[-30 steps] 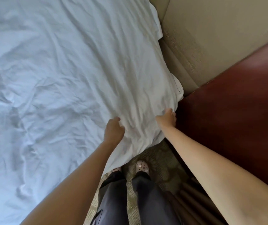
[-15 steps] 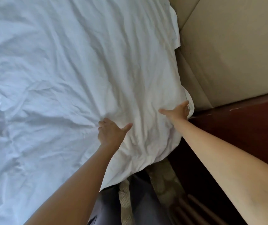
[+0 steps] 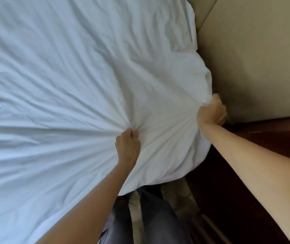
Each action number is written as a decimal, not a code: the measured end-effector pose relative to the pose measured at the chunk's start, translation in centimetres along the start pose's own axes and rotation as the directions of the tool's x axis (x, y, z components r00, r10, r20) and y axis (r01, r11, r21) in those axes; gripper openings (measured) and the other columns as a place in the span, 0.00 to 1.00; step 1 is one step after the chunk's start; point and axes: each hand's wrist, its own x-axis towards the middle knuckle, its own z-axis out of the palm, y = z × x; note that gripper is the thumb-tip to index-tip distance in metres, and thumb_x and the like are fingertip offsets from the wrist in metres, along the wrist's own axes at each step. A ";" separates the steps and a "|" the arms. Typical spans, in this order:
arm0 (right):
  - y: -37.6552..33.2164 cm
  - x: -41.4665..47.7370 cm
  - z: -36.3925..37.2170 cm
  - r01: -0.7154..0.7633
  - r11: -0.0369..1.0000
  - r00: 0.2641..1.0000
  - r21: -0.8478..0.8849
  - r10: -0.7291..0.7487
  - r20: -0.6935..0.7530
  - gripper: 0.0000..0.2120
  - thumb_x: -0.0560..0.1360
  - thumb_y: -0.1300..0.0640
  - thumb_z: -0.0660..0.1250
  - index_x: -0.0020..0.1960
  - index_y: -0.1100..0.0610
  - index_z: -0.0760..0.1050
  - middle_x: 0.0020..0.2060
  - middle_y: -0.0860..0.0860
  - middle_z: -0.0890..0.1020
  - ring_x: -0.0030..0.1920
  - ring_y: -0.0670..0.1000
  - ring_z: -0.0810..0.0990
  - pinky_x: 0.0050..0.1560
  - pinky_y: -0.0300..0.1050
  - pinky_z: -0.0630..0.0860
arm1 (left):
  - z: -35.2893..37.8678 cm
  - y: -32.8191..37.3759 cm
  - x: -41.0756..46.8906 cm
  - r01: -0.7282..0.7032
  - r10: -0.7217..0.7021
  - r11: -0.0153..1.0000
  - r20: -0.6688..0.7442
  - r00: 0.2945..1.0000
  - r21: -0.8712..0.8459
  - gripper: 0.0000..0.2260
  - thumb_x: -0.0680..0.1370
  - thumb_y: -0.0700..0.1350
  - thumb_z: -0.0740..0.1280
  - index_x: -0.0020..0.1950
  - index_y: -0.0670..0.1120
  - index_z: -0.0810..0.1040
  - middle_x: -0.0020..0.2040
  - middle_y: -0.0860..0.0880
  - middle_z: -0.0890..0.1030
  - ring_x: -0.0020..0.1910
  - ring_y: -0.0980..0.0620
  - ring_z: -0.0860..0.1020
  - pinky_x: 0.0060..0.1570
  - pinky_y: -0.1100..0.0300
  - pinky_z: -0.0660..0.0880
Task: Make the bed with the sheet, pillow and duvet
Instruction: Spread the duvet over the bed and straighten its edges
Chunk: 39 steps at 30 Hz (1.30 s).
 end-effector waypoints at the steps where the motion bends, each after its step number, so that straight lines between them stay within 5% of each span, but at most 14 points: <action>1: -0.3 0.2 -0.5 0.015 1.000 1.000 -0.010 -0.015 -0.026 0.11 0.74 0.70 0.53 0.53 0.64 0.70 0.53 0.62 0.78 0.54 0.62 0.77 0.42 0.48 0.67 | 0.1 0.3 -0.1 -0.012 0.012 1.000 0.005 1.000 0.004 0.19 0.79 0.37 0.58 0.29 0.43 0.57 0.26 0.49 0.62 0.28 0.52 0.59 0.28 0.59 0.57; 5: -0.3 0.9 0.5 -0.132 0.990 0.988 -0.048 0.128 -0.083 0.14 0.76 0.70 0.53 0.60 0.64 0.67 0.60 0.62 0.75 0.61 0.62 0.73 0.55 0.55 0.69 | 0.5 -0.5 1.7 0.001 -0.005 0.997 0.057 0.998 0.071 0.19 0.79 0.37 0.57 0.29 0.43 0.57 0.27 0.48 0.64 0.28 0.50 0.63 0.34 0.57 0.61; 8: 0.1 2.4 1.6 -0.199 0.966 0.980 -0.163 0.195 -0.040 0.19 0.78 0.67 0.55 0.68 0.63 0.61 0.68 0.61 0.66 0.68 0.61 0.64 0.65 0.54 0.64 | 1.0 -2.4 3.6 0.037 -0.042 0.998 0.097 0.994 0.048 0.17 0.79 0.38 0.57 0.30 0.43 0.62 0.33 0.40 0.75 0.37 0.40 0.75 0.39 0.50 0.70; 12: -0.3 0.4 1.9 0.221 0.931 0.974 -0.292 -0.224 0.023 0.31 0.74 0.67 0.59 0.74 0.61 0.53 0.73 0.61 0.58 0.74 0.60 0.56 0.71 0.53 0.57 | 1.9 -4.5 2.1 0.030 -0.037 0.999 0.238 0.971 0.034 0.10 0.78 0.36 0.56 0.38 0.41 0.74 0.42 0.42 0.81 0.44 0.44 0.77 0.43 0.58 0.70; 14: -1.2 -2.5 2.7 0.473 0.836 0.880 -0.278 -0.433 0.194 0.32 0.76 0.65 0.57 0.77 0.56 0.49 0.76 0.61 0.50 0.76 0.58 0.48 0.74 0.55 0.50 | 2.1 -5.6 0.3 0.042 -0.049 0.999 0.384 0.922 0.027 0.11 0.77 0.35 0.57 0.43 0.42 0.78 0.45 0.45 0.80 0.46 0.49 0.76 0.43 0.62 0.69; 17: -2.8 -7.1 4.7 0.756 0.620 0.636 -0.209 -0.622 0.456 0.28 0.80 0.57 0.54 0.77 0.48 0.49 0.77 0.55 0.44 0.77 0.57 0.43 0.73 0.58 0.46 | 1.8 -7.6 -2.4 0.093 -0.099 0.995 0.594 0.799 0.040 0.12 0.79 0.35 0.56 0.50 0.43 0.79 0.47 0.46 0.78 0.48 0.49 0.75 0.44 0.64 0.71; 19: -3.2 -9.8 6.0 0.856 0.494 0.473 -0.150 -0.633 0.613 0.26 0.82 0.53 0.51 0.77 0.45 0.47 0.77 0.52 0.42 0.77 0.55 0.41 0.73 0.58 0.45 | 0.9 -9.0 -3.7 0.071 -0.087 0.996 0.583 0.808 0.051 0.12 0.79 0.36 0.56 0.52 0.43 0.79 0.49 0.47 0.78 0.50 0.50 0.76 0.47 0.64 0.69; 21: -2.3 -11.6 7.1 0.871 0.470 0.408 -0.142 -0.532 0.742 0.25 0.83 0.51 0.47 0.77 0.45 0.44 0.77 0.50 0.39 0.77 0.54 0.39 0.74 0.59 0.44 | -0.8 -9.8 -4.4 0.025 -0.036 0.999 0.473 0.880 0.031 0.13 0.79 0.36 0.55 0.54 0.41 0.79 0.53 0.45 0.80 0.53 0.46 0.77 0.52 0.62 0.70; 24: 0.4 -12.8 7.0 0.738 0.618 0.533 -0.271 -0.287 0.796 0.28 0.82 0.54 0.48 0.76 0.44 0.37 0.76 0.49 0.35 0.76 0.55 0.38 0.74 0.60 0.42 | -4.1 -10.9 -4.4 -0.196 0.160 0.969 0.222 0.962 0.149 0.18 0.76 0.31 0.55 0.63 0.41 0.75 0.62 0.45 0.75 0.61 0.46 0.74 0.61 0.58 0.69; 26: 2.3 -13.1 6.4 0.589 0.694 0.629 -0.414 -0.073 0.774 0.33 0.81 0.56 0.51 0.75 0.46 0.32 0.76 0.53 0.35 0.76 0.57 0.41 0.75 0.60 0.42 | -6.2 -12.0 -3.9 -0.313 0.309 0.903 0.063 0.949 0.294 0.23 0.75 0.30 0.56 0.70 0.41 0.68 0.70 0.43 0.67 0.69 0.44 0.66 0.68 0.54 0.63; 30: 3.1 -14.6 5.1 0.301 0.814 0.682 -0.498 0.181 0.709 0.35 0.80 0.52 0.54 0.76 0.54 0.33 0.72 0.60 0.60 0.70 0.60 0.63 0.73 0.58 0.54 | -8.9 -15.6 -3.4 -0.287 0.275 0.768 0.109 0.955 0.573 0.28 0.80 0.38 0.55 0.78 0.48 0.47 0.78 0.43 0.43 0.77 0.42 0.42 0.73 0.45 0.41; 34: 1.1 -18.0 5.6 0.469 0.816 0.792 -0.338 -0.219 0.570 0.32 0.78 0.59 0.55 0.77 0.56 0.42 0.74 0.62 0.54 0.72 0.60 0.59 0.72 0.54 0.56 | -9.7 -19.9 -5.8 -0.424 0.217 0.617 0.375 0.902 0.663 0.27 0.82 0.41 0.51 0.77 0.51 0.42 0.77 0.46 0.36 0.77 0.44 0.39 0.74 0.46 0.42; 37: -1.0 -20.8 7.7 0.696 0.682 0.640 -0.224 -0.450 0.623 0.32 0.79 0.60 0.54 0.77 0.49 0.40 0.76 0.56 0.39 0.76 0.57 0.44 0.75 0.55 0.51 | -8.9 -23.3 -7.9 -0.467 0.003 0.623 0.595 0.804 0.627 0.25 0.81 0.40 0.51 0.78 0.49 0.49 0.77 0.46 0.39 0.77 0.42 0.49 0.73 0.49 0.55; 39: -2.0 -22.8 9.8 0.838 0.518 0.484 -0.171 -0.560 0.672 0.30 0.81 0.57 0.52 0.77 0.45 0.41 0.76 0.53 0.37 0.77 0.56 0.41 0.74 0.57 0.50 | -8.6 -24.7 -9.2 -0.404 -0.165 0.701 0.684 0.710 0.588 0.19 0.80 0.39 0.52 0.70 0.45 0.68 0.74 0.42 0.63 0.68 0.40 0.67 0.60 0.53 0.69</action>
